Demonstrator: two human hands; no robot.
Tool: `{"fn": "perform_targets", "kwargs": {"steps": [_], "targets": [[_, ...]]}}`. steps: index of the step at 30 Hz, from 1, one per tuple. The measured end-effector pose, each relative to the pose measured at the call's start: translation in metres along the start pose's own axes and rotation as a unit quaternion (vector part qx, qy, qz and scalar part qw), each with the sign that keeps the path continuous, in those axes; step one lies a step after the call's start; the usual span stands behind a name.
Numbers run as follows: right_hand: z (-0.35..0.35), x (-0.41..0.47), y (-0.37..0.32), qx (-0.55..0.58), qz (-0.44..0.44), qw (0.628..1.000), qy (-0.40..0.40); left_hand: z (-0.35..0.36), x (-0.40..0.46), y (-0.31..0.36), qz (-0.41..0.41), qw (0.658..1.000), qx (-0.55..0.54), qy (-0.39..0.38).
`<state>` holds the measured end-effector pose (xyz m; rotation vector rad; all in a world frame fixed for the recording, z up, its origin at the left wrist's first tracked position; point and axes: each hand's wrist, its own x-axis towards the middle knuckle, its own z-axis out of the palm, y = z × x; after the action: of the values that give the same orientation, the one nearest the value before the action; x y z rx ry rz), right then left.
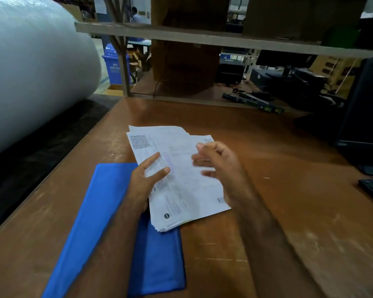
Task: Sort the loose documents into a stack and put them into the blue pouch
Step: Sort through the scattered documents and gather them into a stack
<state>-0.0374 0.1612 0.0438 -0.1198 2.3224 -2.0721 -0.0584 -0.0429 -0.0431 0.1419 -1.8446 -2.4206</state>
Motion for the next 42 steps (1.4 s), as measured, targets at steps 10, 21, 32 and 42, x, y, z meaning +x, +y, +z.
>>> {"fn": "perform_targets", "kwargs": {"steps": [10, 21, 32, 42], "targets": [[-0.090, 0.050, 0.060, -0.241, 0.034, 0.969, -0.044, -0.007, -0.007, 0.004, -0.018, 0.996, -0.048, -0.073], [-0.075, 0.065, 0.067, -0.116, -0.074, 0.990, 0.018, 0.007, -0.011, 0.012, 0.033, 0.994, 0.034, -0.100], [-0.070, 0.030, 0.080, 0.055, 0.016, 0.995, -0.079, 0.007, -0.014, 0.023, 0.029, 0.992, -0.050, -0.113], [-0.116, 0.001, -0.007, 0.171, -0.112, 0.978, -0.039, 0.070, -0.008, 0.100, 0.166, 0.961, 0.021, -0.221]]}}
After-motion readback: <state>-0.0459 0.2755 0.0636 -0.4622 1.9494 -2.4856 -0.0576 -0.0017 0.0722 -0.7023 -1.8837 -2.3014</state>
